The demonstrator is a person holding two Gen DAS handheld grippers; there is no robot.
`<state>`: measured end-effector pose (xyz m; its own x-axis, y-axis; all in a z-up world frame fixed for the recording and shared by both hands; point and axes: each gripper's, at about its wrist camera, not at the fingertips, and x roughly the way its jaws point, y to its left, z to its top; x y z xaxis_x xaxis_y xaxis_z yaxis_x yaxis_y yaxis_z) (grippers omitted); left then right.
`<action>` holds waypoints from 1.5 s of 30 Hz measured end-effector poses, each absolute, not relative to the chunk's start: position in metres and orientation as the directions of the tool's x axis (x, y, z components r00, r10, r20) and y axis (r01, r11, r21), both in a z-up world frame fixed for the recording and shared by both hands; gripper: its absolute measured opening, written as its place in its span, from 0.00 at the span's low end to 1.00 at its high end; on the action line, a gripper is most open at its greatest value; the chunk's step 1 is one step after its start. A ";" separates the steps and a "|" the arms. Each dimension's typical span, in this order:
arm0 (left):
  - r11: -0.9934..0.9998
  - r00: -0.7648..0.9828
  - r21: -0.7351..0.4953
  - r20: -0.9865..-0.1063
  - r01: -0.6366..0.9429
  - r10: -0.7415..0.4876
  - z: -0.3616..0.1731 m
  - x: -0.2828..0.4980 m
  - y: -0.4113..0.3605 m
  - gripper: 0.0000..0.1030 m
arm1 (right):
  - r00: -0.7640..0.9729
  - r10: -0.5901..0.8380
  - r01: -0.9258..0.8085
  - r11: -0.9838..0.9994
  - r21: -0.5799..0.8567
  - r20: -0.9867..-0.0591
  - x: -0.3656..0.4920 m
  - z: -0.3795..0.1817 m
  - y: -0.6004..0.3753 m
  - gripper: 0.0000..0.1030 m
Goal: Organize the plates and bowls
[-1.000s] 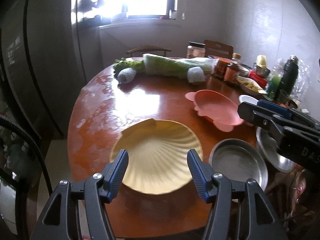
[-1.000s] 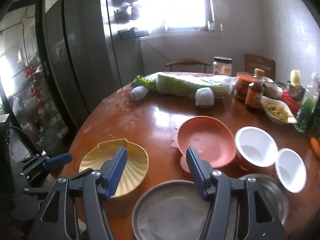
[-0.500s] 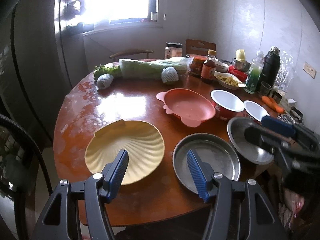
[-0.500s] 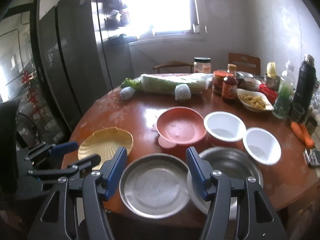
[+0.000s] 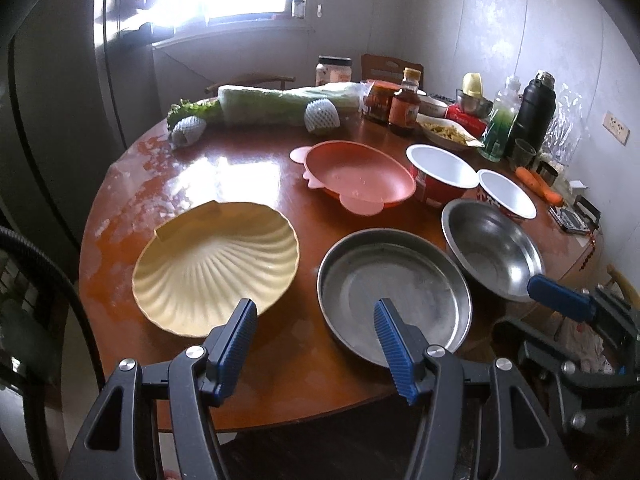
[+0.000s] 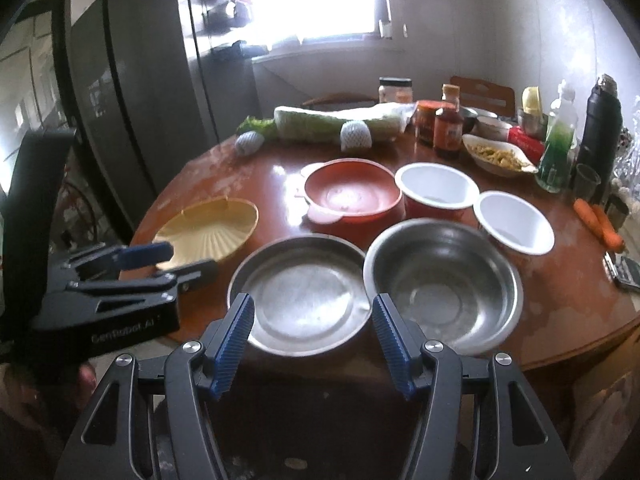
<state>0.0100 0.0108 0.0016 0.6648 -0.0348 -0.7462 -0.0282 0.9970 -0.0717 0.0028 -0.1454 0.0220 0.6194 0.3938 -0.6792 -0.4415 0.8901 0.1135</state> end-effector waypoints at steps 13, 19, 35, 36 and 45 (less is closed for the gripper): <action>0.996 0.618 -0.090 -0.784 -0.020 -0.058 -0.018 0.020 0.006 0.59 | 0.559 0.380 -0.390 0.905 0.171 -0.737 0.008 -0.010 -0.148 0.61; 0.995 0.598 -0.101 -0.799 -0.029 -0.064 -0.026 0.027 0.006 0.59 | 0.560 0.371 -0.366 0.913 0.180 -0.741 0.013 -0.018 -0.148 0.61; 0.992 0.568 -0.120 -0.819 -0.043 -0.075 -0.044 0.041 0.003 0.59 | 0.555 0.331 -0.323 0.931 0.169 -0.763 0.034 -0.041 -0.140 0.46; 0.991 0.566 -0.124 -0.821 -0.044 -0.077 -0.046 0.042 0.003 0.59 | 0.554 0.329 -0.322 0.932 0.168 -0.764 0.036 -0.042 -0.140 0.43; 0.994 0.586 -0.099 -0.808 -0.036 -0.059 -0.049 0.043 -0.008 0.43 | 0.560 0.327 -0.334 0.930 0.154 -0.761 0.042 -0.048 -0.137 0.31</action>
<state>0.0430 -0.0076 -0.0489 0.5860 -0.0588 -0.8082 -0.0363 0.9945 -0.0987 0.0419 -0.1369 -0.0481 0.5597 0.3270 -0.7614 -0.3336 0.9300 0.1541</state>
